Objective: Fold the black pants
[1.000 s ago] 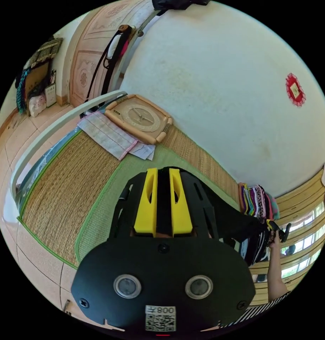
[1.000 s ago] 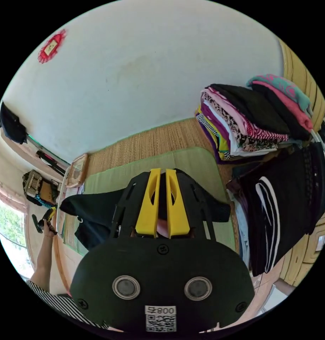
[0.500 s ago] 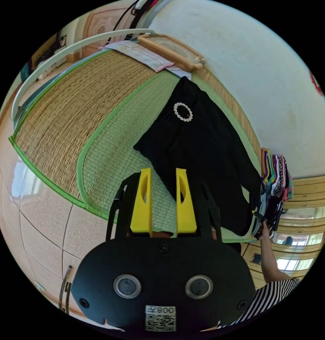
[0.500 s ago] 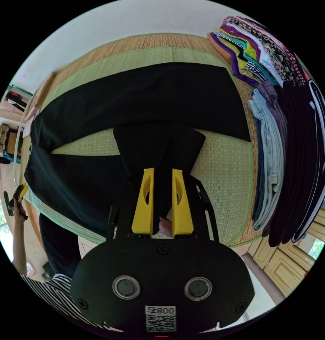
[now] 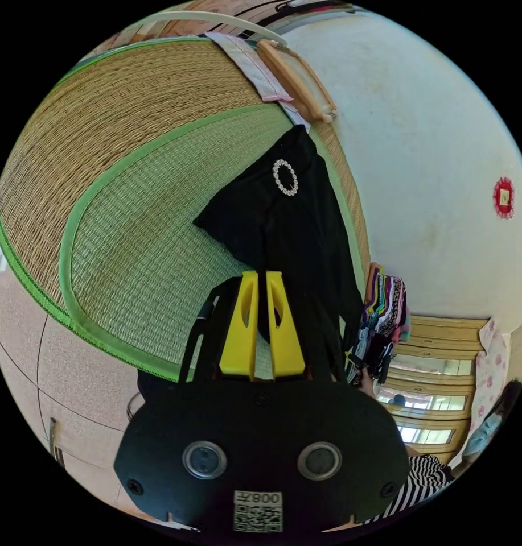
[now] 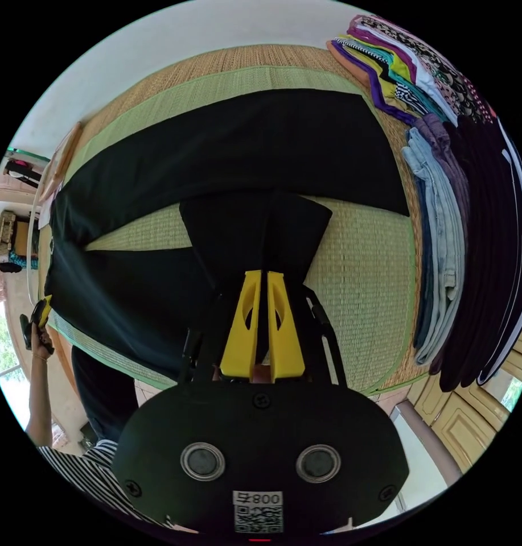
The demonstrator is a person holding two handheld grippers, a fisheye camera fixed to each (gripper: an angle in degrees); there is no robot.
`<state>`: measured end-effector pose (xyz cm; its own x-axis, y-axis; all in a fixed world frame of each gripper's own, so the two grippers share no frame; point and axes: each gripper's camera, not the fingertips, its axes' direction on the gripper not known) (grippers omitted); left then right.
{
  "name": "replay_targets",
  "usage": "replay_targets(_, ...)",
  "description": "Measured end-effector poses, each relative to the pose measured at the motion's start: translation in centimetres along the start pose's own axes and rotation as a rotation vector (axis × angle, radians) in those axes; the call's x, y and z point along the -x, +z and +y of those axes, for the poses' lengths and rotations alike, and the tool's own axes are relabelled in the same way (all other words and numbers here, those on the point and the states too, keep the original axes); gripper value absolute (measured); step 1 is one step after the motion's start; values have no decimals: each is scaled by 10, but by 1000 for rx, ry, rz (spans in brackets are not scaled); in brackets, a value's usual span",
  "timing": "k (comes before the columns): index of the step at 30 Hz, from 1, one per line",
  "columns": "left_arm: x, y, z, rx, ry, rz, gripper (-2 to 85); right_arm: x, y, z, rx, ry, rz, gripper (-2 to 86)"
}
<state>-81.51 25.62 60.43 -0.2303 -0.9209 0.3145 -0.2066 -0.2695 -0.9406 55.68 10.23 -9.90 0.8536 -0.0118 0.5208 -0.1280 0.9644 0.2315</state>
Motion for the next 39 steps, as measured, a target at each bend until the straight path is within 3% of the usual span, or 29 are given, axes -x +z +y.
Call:
replay_targets(12, 0, -55, -4, -79, 157, 25, 20, -133, -85, 104, -310, 133, -396, 6)
replay_targets(17, 40, -45, 14, -19, 44, 4, 18, -207, -23, 184, -263, 371, -593, 4)
replay_targets(20, 66, -37, 27, 6, -79, -43, 13, -232, 28, 217, -140, 539, -598, 4)
replay_targets(23, 78, -45, 42, -57, -141, -52, 7, -246, 39, 247, -202, 665, -613, 2)
replay_targets(27, 66, -53, 49, -106, -79, -106, 3, -241, 23, 252, -284, 638, -533, 1)
replay_targets(30, 37, -39, 41, -62, 57, -140, 2, -210, 8, 220, -321, 484, -462, 0)
replay_targets(35, -21, 23, 18, 117, 257, -179, 1, -139, 29, 135, -204, 245, -192, -1)
replay_targets(39, -43, 59, 12, 197, 320, -277, 1, -121, 65, 113, -115, 238, -61, -4)
